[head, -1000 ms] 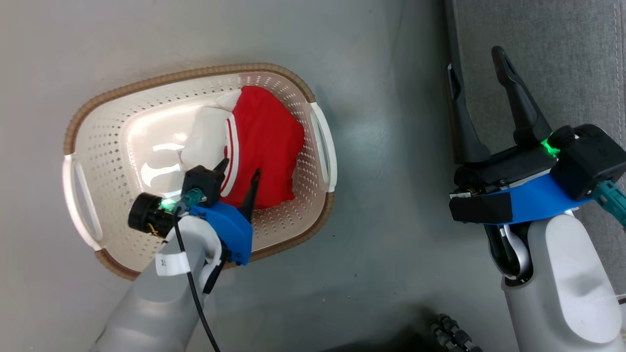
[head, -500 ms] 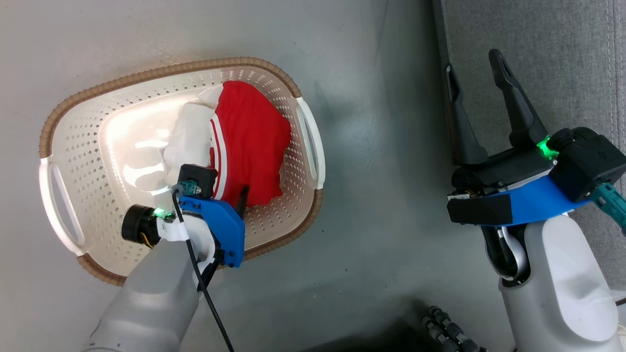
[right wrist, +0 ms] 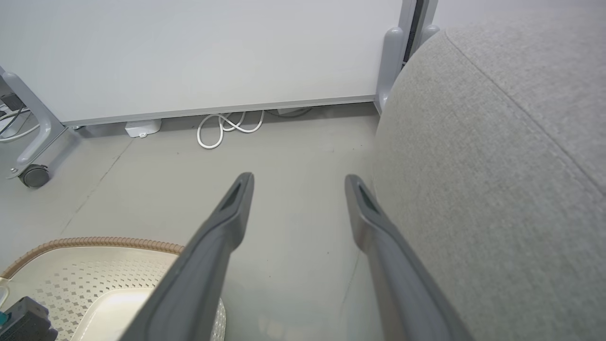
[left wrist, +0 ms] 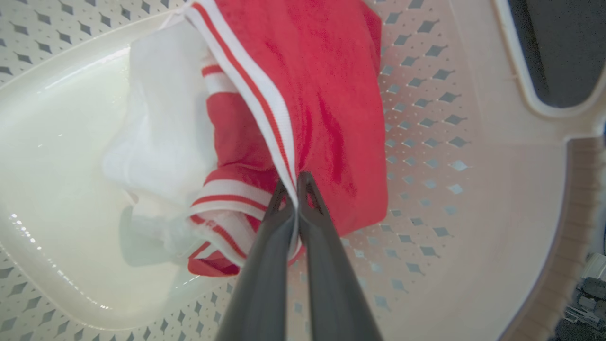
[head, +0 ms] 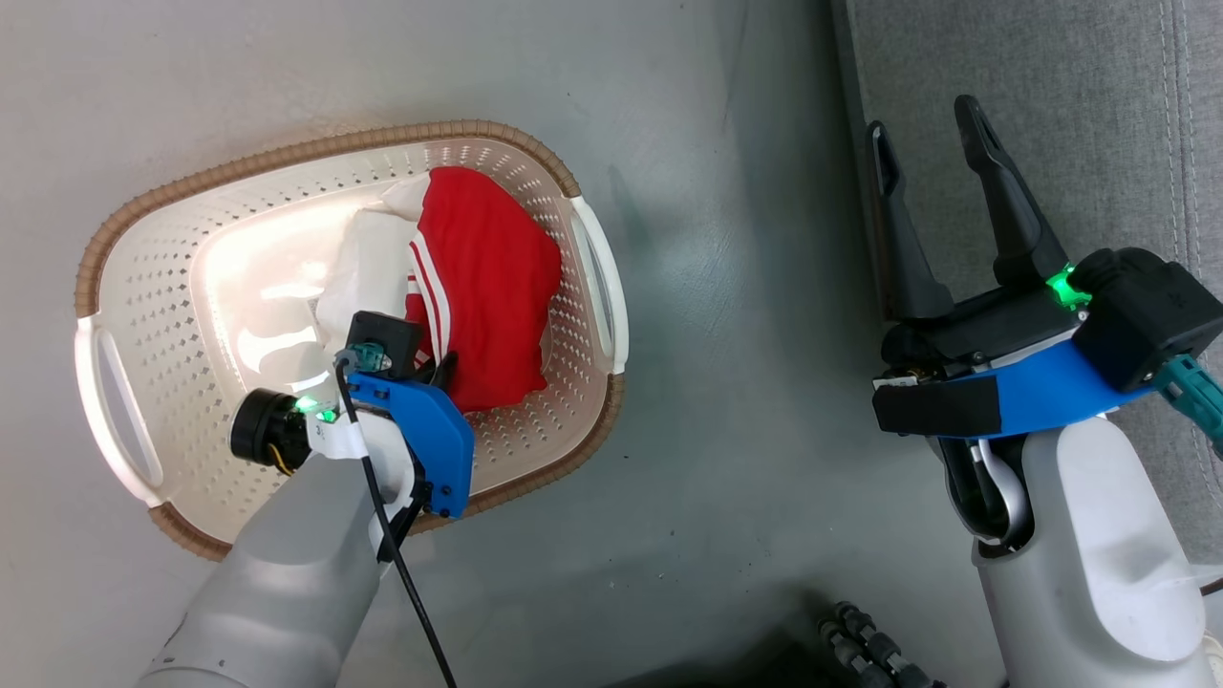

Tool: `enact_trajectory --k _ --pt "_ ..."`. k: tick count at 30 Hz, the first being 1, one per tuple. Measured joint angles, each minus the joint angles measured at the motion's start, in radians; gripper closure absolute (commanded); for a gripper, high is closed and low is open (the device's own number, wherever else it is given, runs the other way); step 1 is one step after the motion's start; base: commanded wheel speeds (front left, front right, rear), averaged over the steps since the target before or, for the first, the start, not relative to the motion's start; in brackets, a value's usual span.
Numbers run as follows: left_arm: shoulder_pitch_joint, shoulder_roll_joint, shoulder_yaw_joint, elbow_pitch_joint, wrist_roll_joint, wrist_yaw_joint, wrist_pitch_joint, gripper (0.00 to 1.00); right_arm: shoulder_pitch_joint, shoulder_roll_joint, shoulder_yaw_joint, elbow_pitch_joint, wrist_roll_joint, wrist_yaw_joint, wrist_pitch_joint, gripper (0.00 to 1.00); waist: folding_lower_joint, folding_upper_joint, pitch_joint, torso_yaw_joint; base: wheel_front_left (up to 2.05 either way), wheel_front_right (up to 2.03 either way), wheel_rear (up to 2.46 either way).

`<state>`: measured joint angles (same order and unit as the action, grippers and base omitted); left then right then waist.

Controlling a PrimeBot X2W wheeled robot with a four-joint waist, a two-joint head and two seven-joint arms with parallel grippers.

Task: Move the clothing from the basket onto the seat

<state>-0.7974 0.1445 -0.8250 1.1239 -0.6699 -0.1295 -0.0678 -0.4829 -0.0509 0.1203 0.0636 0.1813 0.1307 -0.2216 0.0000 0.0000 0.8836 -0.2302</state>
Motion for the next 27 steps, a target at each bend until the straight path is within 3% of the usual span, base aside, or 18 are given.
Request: enact_trajectory --k 14,27 --pt "-0.001 0.001 -0.068 -0.005 -0.077 0.0 -0.038 1.0 0.0 0.0 -0.006 0.027 0.002 0.0 -0.001 0.0 0.0 0.0 -0.054 0.009 0.0 0.0 0.0" --pt "0.072 -0.027 -0.163 -0.106 -0.206 0.0 -0.138 1.0 0.091 0.0 -0.058 0.057 -0.033 0.0 0.036 0.0 -0.0001 0.0001 -0.262 0.074 0.0 0.0 0.0"
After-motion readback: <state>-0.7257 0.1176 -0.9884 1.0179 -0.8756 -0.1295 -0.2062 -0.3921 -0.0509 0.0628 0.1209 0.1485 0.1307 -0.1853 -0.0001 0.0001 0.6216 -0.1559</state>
